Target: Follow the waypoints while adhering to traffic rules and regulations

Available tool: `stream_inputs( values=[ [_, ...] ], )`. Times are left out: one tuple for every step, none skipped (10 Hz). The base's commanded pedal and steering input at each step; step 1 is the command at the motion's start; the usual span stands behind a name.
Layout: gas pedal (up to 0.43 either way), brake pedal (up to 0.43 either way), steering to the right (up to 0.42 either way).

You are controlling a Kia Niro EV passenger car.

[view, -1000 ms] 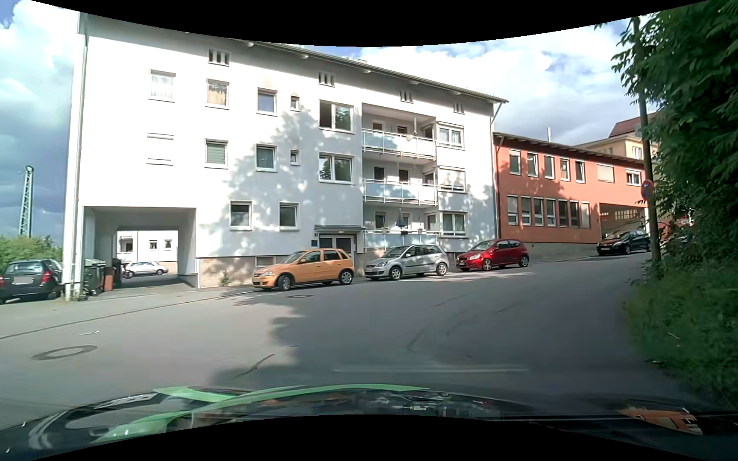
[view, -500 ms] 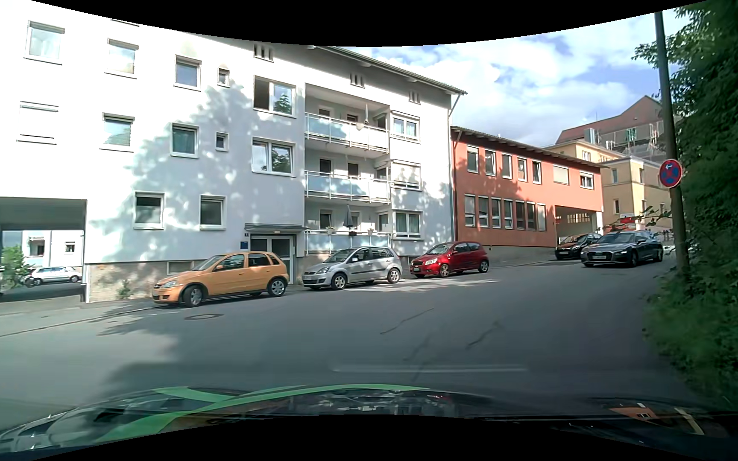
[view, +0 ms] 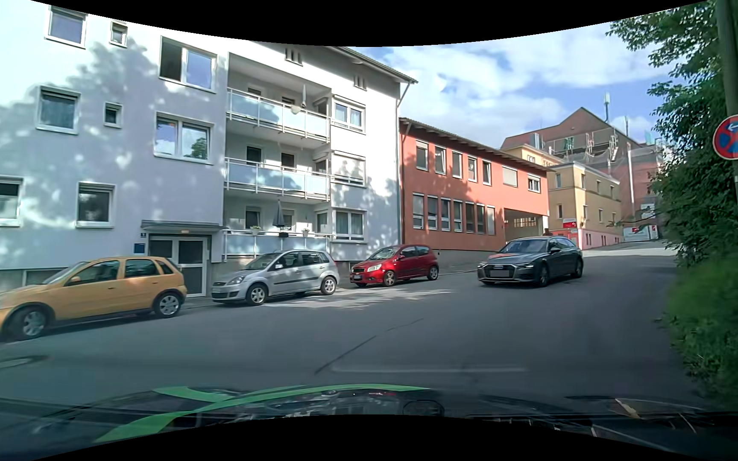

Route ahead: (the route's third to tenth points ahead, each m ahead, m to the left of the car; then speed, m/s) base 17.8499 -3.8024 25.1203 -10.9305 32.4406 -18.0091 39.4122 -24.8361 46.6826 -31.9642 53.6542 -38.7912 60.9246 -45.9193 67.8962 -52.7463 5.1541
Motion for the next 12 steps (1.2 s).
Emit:
stream_inputs(
  values=[
    [0.008,0.0,0.254],
    [0.008,0.0,0.261],
    [0.039,0.0,0.266],
    [0.067,0.0,0.266],
    [0.087,0.0,0.266],
    [0.087,0.0,0.265],
    [0.138,0.0,0.264],
    [0.189,0.0,0.263],
    [0.209,0.0,0.259],
    [0.22,0.0,0.256],
    [0.22,0.0,0.256],
    [0.22,0.0,0.255]
  ],
)
